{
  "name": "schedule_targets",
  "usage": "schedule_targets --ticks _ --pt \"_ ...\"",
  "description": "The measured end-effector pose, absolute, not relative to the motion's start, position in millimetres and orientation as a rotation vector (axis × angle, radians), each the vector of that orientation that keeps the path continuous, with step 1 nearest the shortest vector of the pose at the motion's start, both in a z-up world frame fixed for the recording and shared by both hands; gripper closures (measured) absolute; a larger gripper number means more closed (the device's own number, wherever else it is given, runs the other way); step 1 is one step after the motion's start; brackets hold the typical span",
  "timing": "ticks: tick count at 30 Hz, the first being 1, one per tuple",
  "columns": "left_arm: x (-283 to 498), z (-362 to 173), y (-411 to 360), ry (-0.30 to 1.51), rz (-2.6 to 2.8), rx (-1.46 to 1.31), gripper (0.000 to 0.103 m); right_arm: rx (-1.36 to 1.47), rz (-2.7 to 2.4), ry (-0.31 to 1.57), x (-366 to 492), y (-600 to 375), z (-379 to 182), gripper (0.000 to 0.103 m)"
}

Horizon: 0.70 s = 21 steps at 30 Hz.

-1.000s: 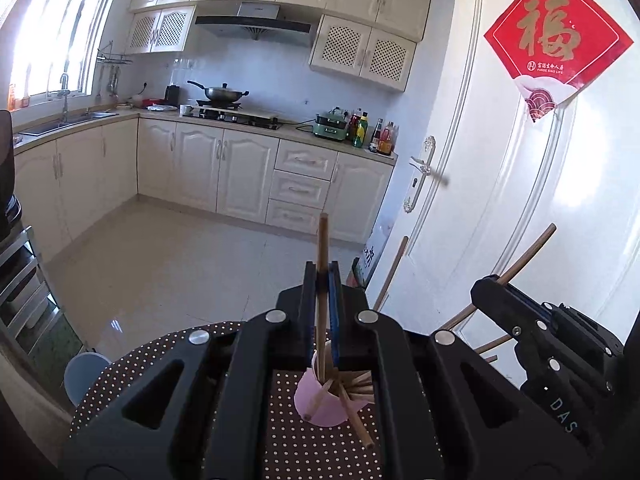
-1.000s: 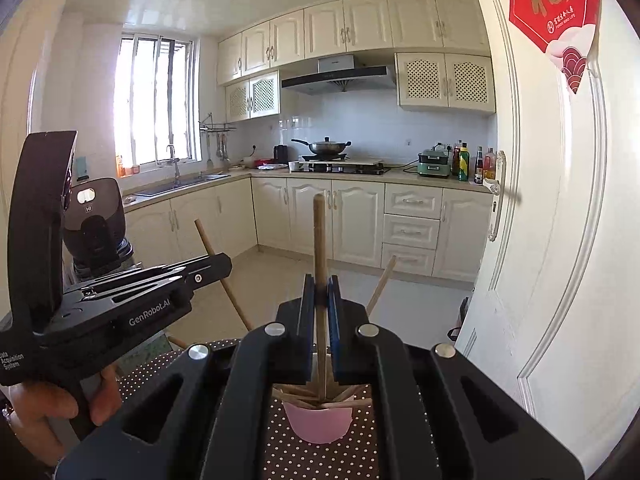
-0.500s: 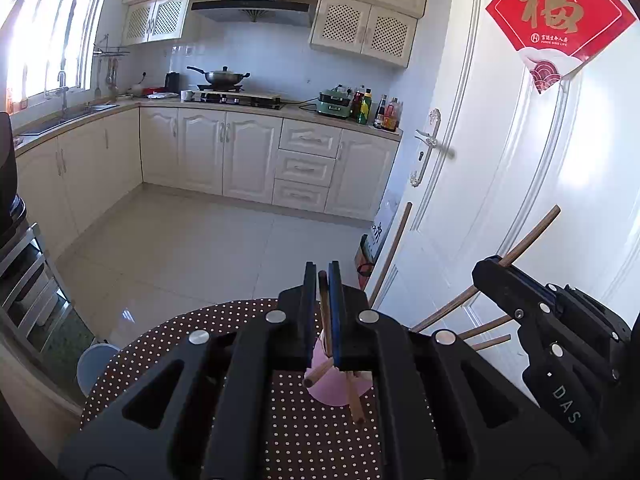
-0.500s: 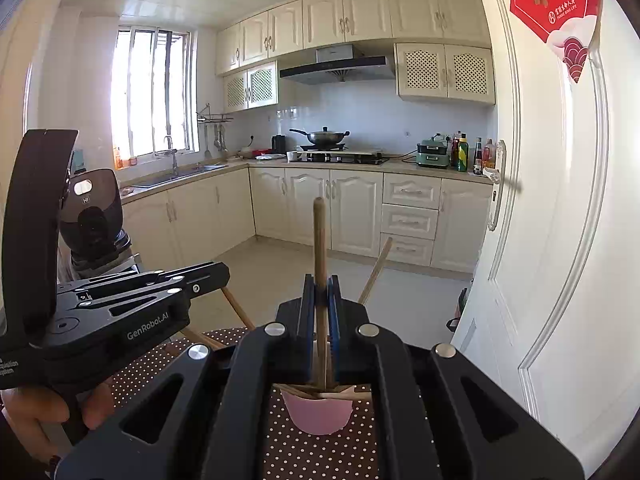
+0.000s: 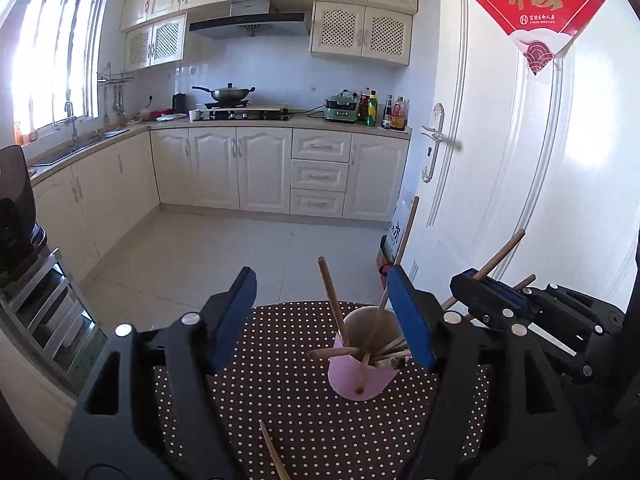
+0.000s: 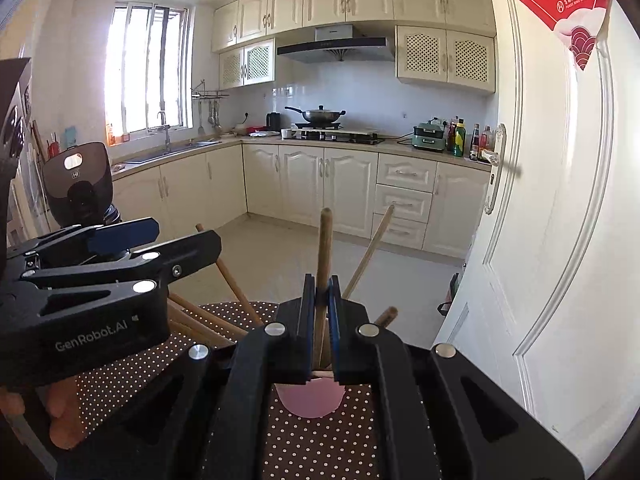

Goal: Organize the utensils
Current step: 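Open the left tool releasing its chopstick while the right tool opens too, then move both open tools back over the last chopsticks on the table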

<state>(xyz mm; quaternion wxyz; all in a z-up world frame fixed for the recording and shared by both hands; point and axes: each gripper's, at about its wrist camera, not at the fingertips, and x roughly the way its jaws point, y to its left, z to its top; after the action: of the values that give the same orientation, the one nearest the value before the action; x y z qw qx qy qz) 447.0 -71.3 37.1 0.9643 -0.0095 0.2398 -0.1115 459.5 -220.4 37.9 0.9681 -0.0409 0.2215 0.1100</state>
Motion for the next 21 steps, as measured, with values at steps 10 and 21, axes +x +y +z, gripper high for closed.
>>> schedule_targets --ticks 10,21 --pt "433 38 -66 0.506 -0.207 0.001 0.031 -0.086 0.210 0.508 463 -216 27 0.097" --pt "401 47 -57 0.502 -0.191 -0.003 0.025 -0.097 0.212 0.475 429 -210 47 0.089"
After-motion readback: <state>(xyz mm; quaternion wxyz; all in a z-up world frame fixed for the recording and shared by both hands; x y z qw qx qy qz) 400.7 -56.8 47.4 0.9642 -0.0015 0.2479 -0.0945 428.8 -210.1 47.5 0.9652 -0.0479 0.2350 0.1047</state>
